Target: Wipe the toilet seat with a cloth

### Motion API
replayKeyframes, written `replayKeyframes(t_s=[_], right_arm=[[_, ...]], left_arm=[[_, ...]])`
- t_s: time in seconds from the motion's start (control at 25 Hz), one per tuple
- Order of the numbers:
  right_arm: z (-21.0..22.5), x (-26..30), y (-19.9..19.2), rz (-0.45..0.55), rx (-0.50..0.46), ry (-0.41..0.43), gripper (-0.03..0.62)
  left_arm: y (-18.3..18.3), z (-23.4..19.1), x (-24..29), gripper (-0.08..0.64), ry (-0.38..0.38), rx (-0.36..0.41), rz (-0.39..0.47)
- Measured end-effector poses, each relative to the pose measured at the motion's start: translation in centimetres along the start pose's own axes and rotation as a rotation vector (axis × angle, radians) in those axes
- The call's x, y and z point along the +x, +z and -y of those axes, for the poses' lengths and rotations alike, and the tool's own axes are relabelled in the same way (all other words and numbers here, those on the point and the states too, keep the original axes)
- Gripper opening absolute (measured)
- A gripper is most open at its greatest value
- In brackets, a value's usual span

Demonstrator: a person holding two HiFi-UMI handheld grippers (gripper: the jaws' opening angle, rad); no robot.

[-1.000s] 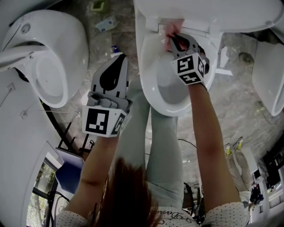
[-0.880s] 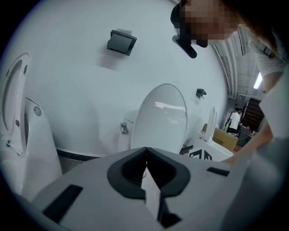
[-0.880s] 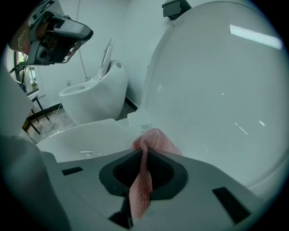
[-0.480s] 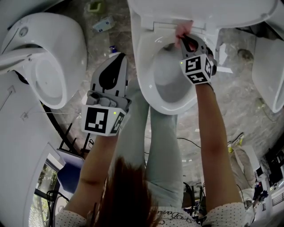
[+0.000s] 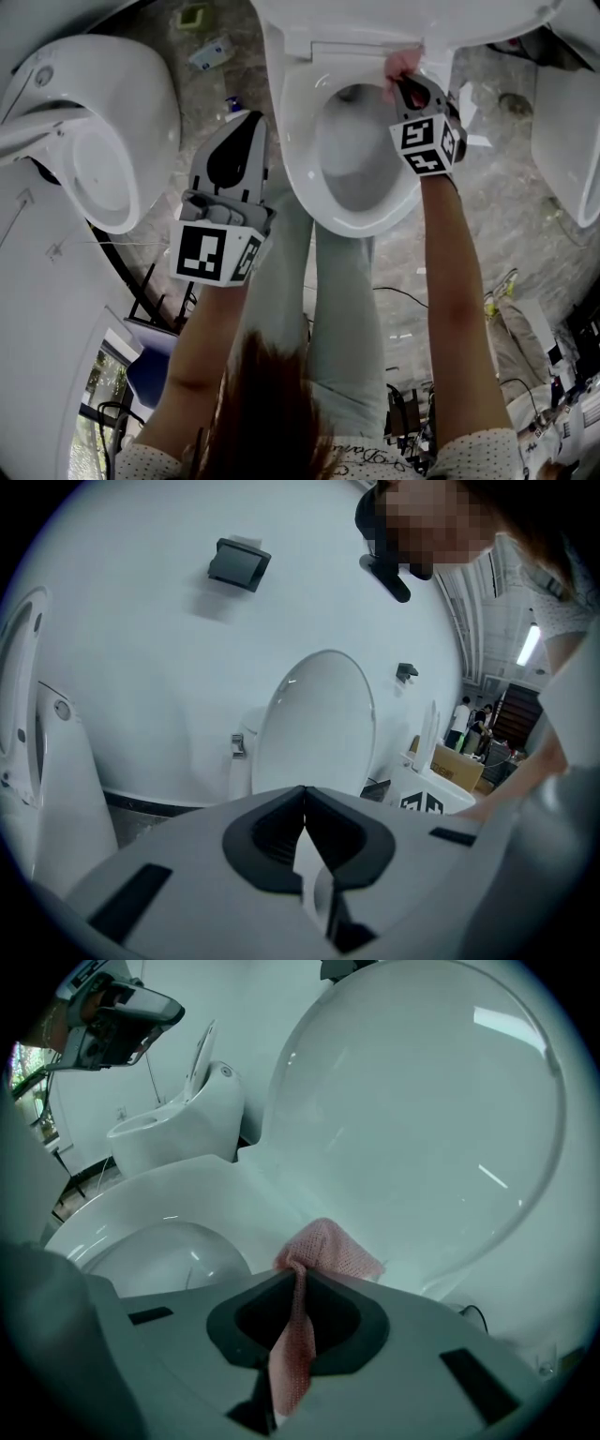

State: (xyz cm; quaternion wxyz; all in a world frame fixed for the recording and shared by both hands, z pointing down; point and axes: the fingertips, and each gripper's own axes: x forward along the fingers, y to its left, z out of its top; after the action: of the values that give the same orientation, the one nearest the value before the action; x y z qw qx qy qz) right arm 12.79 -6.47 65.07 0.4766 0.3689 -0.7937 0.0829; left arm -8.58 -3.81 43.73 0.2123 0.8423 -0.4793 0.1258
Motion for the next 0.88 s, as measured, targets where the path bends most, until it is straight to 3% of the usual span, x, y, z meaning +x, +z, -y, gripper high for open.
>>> replayKeyframes(t_s=[0.88], right_arm=[[1.5,-3.0,-5.9,-0.05,0.179,-0.085,0.049]], left_arm=[[0.3,2.5,-0.7,0.005,-0.022,0.015,0.014]])
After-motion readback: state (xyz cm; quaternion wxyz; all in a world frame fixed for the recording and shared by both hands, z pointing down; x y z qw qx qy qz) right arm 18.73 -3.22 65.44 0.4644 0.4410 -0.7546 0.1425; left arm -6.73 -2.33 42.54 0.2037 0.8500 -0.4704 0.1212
